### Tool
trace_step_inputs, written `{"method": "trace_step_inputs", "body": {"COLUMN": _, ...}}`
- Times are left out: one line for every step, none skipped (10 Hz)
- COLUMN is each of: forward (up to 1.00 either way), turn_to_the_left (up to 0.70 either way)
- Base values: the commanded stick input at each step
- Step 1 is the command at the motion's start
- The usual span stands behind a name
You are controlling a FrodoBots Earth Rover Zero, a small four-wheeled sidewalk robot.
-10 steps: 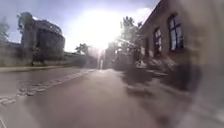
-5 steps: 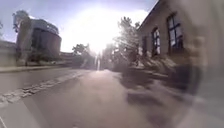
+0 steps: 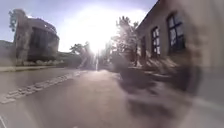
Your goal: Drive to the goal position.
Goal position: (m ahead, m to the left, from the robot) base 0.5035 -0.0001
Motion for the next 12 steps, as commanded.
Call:
{"method": "trace_step_inputs", "body": {"forward": 0.7, "turn_to_the_left": -0.12}}
{"method": "trace_step_inputs", "body": {"forward": 0.7, "turn_to_the_left": -0.09}}
{"method": "trace_step_inputs", "body": {"forward": 0.7, "turn_to_the_left": 0.02}}
{"method": "trace_step_inputs", "body": {"forward": 0.7, "turn_to_the_left": 0.12}}
{"method": "trace_step_inputs", "body": {"forward": 0.45, "turn_to_the_left": 0.16}}
{"method": "trace_step_inputs", "body": {"forward": 0.12, "turn_to_the_left": 0.18}}
{"method": "trace_step_inputs", "body": {"forward": 0.0, "turn_to_the_left": 0.02}}
{"method": "trace_step_inputs", "body": {"forward": 0.0, "turn_to_the_left": 0.0}}
{"method": "trace_step_inputs", "body": {"forward": 0.0, "turn_to_the_left": 0.0}}
{"method": "trace_step_inputs", "body": {"forward": 0.0, "turn_to_the_left": 0.0}}
{"method": "trace_step_inputs", "body": {"forward": 0.0, "turn_to_the_left": 0.0}}
{"method": "trace_step_inputs", "body": {"forward": 0.0, "turn_to_the_left": 0.0}}
